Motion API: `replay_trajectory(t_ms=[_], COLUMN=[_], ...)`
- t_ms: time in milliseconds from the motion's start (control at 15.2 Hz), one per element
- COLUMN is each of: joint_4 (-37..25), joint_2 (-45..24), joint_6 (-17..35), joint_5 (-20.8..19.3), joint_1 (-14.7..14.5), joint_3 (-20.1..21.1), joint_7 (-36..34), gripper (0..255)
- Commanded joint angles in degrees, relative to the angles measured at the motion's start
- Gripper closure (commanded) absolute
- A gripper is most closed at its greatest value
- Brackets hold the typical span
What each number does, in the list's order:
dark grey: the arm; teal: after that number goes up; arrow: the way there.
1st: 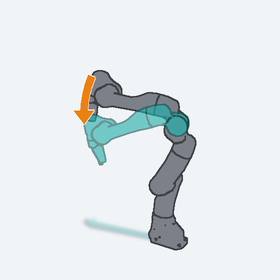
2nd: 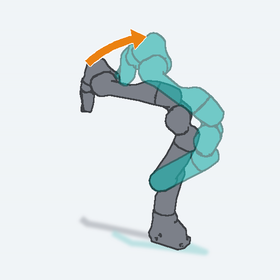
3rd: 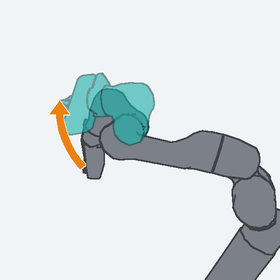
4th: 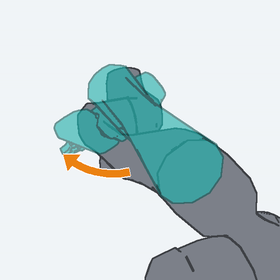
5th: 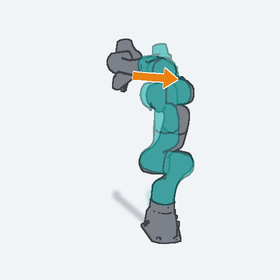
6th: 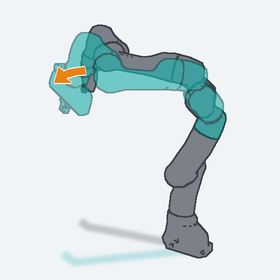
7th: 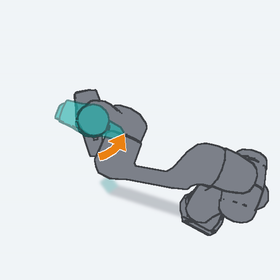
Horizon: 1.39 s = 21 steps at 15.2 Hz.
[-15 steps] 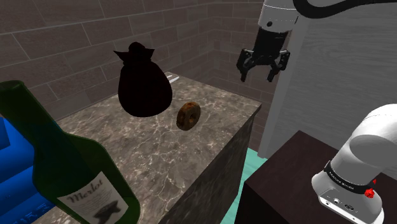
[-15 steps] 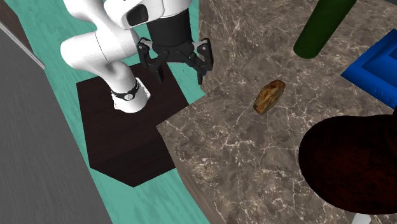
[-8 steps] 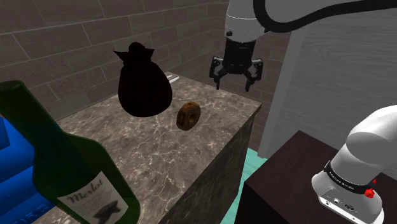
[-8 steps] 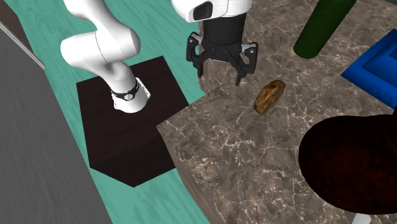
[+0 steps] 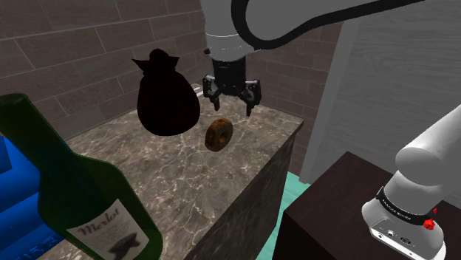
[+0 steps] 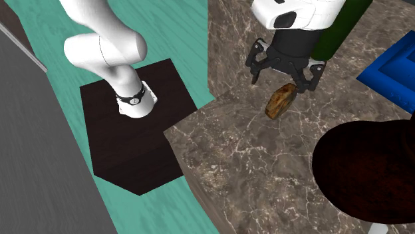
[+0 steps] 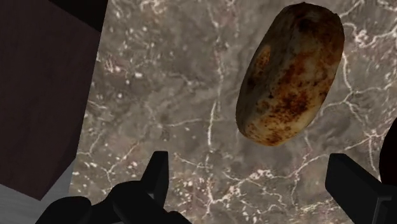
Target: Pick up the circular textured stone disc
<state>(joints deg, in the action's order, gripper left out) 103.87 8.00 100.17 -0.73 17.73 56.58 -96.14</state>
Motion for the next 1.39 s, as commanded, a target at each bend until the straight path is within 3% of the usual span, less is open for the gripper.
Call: replay_trajectory(t_ms=[0, 594, 660, 1320], joint_4=[-5.22, 0.63, 0.71, -0.08], joint_2=[-8.56, -8.48, -8.46, -8.39], joint_6=[-1.83, 3.97, 4.03, 3.22], joint_5=[-7.58, -7.68, -7.66, -7.57], joint_1=[0.55, -0.29, -0.27, -0.29], joint_3=[5.02, 3.97, 3.95, 3.96], joint_7=[-9.4, -10.04, -10.0, -9.89], gripper=[0, 0, 255, 255])
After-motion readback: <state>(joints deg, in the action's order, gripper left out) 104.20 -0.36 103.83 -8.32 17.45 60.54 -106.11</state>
